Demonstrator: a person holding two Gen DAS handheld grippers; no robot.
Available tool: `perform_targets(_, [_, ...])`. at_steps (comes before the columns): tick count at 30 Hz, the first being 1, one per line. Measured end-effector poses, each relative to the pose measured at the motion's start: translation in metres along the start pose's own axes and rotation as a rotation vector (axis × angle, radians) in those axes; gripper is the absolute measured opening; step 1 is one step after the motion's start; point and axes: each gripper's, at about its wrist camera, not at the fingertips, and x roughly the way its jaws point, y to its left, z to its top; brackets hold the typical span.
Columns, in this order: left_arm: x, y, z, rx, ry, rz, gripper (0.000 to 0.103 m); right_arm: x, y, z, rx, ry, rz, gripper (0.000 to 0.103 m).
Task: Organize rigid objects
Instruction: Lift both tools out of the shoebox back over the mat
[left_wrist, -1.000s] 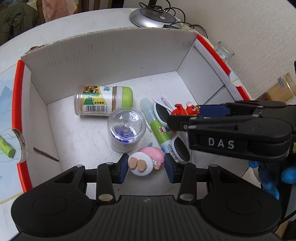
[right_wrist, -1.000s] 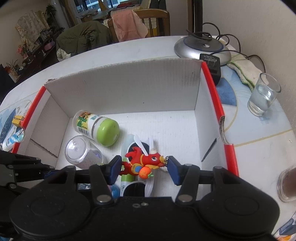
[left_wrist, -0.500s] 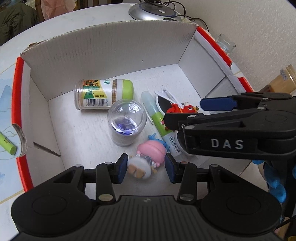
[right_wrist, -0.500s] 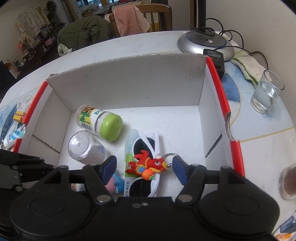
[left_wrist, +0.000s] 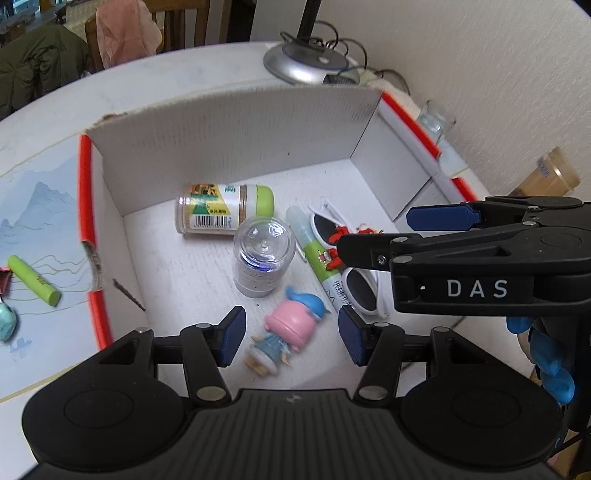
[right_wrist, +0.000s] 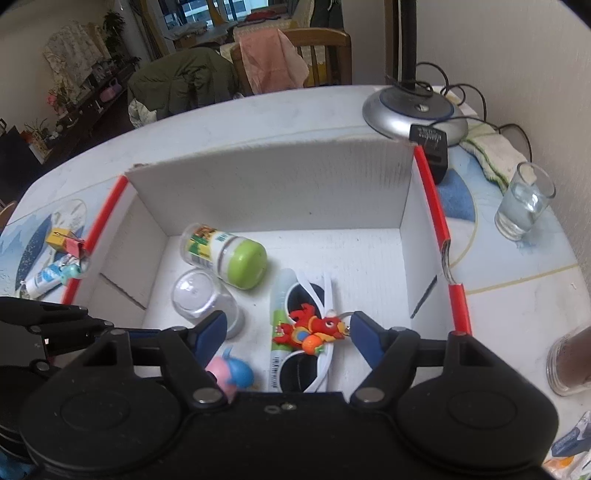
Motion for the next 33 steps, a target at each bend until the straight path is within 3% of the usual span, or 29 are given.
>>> perform_targets(19, [-0.086, 0.028, -0.035, -0.005, -0.216, -0.004, 0.054, -0.064, 0.054, -0.011, -0.034, -0.127, 0.033, 0.079])
perform_targets(32, [-0.150, 0.091, -0.075, -0.036, -0.329, 0.027, 0.055, -0.095, 0.124, -0.027, -0.040, -0.233, 0.060, 0.086])
perform_targets(33, [-0.155, 0.096, -0.079, -0.039, -0.334, 0.026, 0.060, -0.096, 0.130, -0.029, -0.042, -0.241, 0.066, 0.086])
